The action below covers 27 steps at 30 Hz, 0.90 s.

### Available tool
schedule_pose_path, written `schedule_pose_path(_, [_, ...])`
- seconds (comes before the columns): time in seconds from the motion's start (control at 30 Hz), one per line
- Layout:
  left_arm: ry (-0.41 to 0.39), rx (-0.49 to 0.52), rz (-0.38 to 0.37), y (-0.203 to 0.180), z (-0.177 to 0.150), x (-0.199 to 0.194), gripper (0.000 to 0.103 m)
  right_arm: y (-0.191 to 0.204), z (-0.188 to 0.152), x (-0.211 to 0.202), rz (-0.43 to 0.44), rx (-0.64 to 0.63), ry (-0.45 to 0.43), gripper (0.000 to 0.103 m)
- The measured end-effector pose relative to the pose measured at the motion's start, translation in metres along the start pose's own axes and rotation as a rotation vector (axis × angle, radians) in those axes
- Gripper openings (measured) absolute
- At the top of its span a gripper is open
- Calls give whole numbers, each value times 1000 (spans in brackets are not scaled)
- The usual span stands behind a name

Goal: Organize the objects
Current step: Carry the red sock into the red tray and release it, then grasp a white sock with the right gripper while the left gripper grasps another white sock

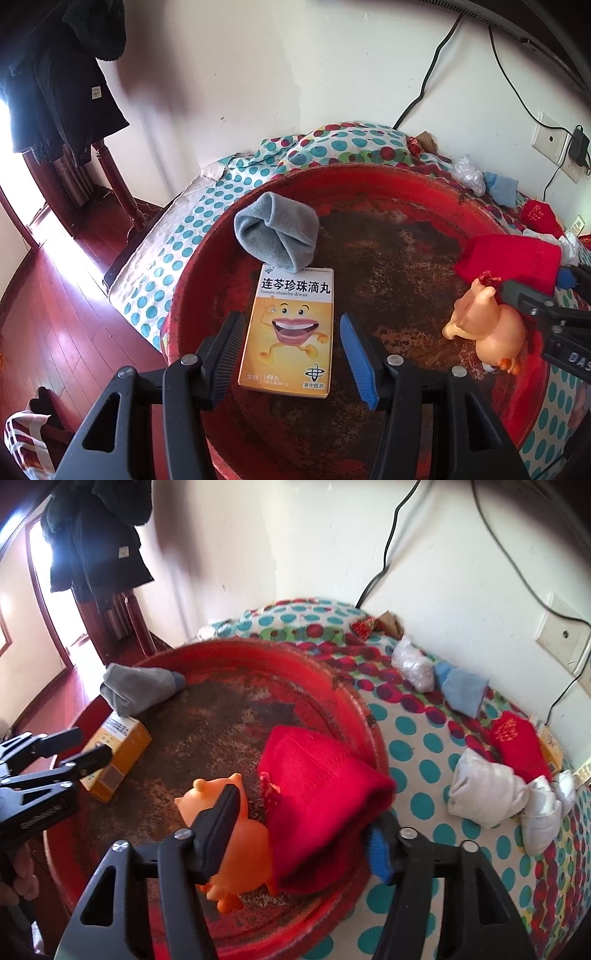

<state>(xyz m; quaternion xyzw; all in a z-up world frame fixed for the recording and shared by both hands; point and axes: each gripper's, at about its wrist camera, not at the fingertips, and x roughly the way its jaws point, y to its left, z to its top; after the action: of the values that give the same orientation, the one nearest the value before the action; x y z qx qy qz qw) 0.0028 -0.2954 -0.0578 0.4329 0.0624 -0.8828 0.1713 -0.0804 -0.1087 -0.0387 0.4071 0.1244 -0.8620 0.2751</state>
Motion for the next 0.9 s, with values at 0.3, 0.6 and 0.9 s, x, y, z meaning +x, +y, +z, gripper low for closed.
schedule_pose_path(0.3, [5, 42, 11, -13, -3, 1, 55, -49, -28, -46, -22, 123, -78, 72])
schedule_pose_path(0.6, [-4, 71, -2, -22, -4, 0, 55, -165, -75, -48, -222, 297, -24, 72])
schedule_pose_path(0.9, [-5, 150, 24, -40, -10, 4, 55, -223, -66, -15, -244, 317, -9, 71])
